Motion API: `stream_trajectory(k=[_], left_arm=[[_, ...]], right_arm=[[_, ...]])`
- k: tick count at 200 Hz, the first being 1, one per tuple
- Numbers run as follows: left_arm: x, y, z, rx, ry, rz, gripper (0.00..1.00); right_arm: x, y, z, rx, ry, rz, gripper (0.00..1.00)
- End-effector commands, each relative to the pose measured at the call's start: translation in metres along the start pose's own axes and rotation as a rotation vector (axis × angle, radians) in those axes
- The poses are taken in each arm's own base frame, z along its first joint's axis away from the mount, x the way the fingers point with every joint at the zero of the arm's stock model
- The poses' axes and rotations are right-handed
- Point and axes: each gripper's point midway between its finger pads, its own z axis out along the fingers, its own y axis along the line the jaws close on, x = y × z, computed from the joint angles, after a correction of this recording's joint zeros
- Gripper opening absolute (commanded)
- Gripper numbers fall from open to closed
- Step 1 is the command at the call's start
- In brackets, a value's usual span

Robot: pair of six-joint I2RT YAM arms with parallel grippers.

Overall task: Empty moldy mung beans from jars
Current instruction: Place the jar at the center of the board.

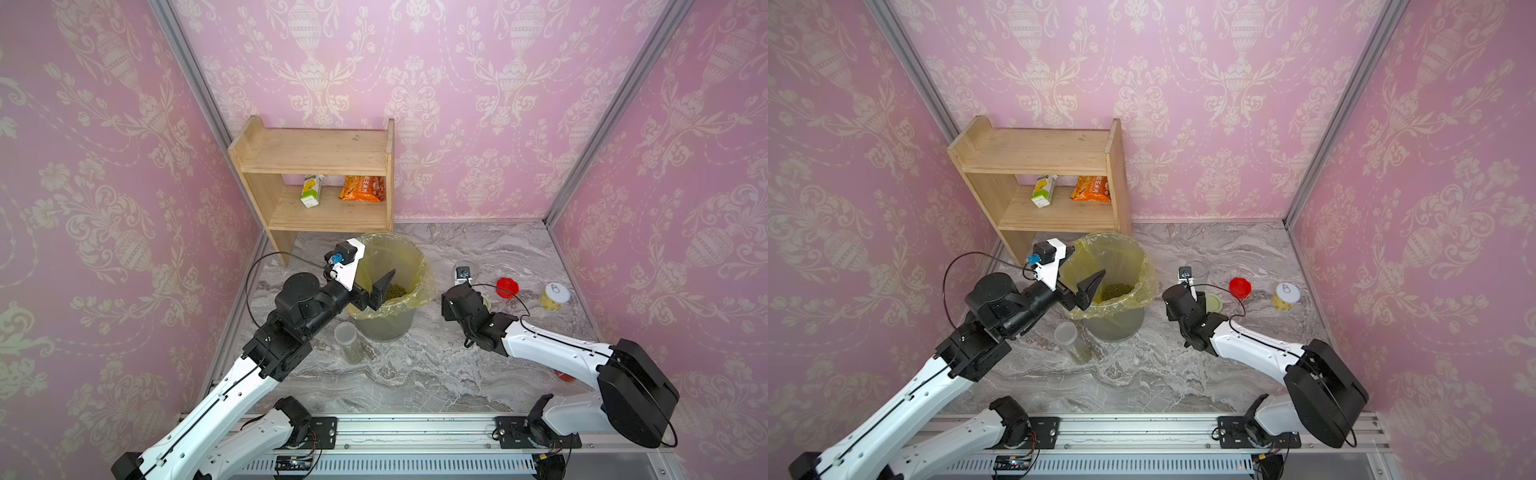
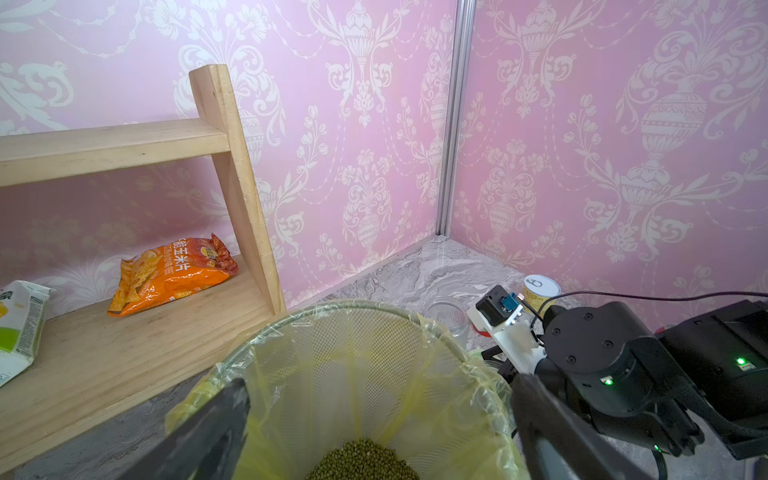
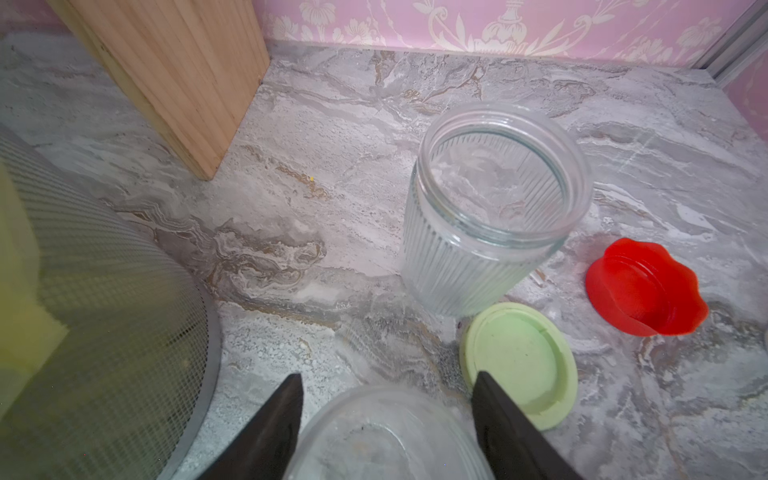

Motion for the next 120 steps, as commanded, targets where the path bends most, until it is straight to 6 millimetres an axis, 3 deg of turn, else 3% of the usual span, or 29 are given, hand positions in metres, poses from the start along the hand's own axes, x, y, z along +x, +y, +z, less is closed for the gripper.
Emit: stream_trajectory(k=[1,53,84,120], left_arm=[[0.001,0.006,-0.004,-0.029,-0.005,-0.007,0.99],[0.002,0.008,-0.009,-0.039,-0.004,-0.006,0.99],[0.002,0.008,-0.012,-0.041,-0.002,-0.006,0.99],[0.014,0.014,-0.026,-0.079,0.105,-0.023,0.99]], right_arm=[[0.008,0.002,0.002,-0.007,0.014,0.018,0.73],[0.004,0.003,-0.001,-0.016,0.001,0.021,0.86],[-0.005,0.004,-0.008,-0.038,-0.018,0.030,0.87],[-0.024,0.004,-0.024,-0.068,-0.048,0.034,0.89]])
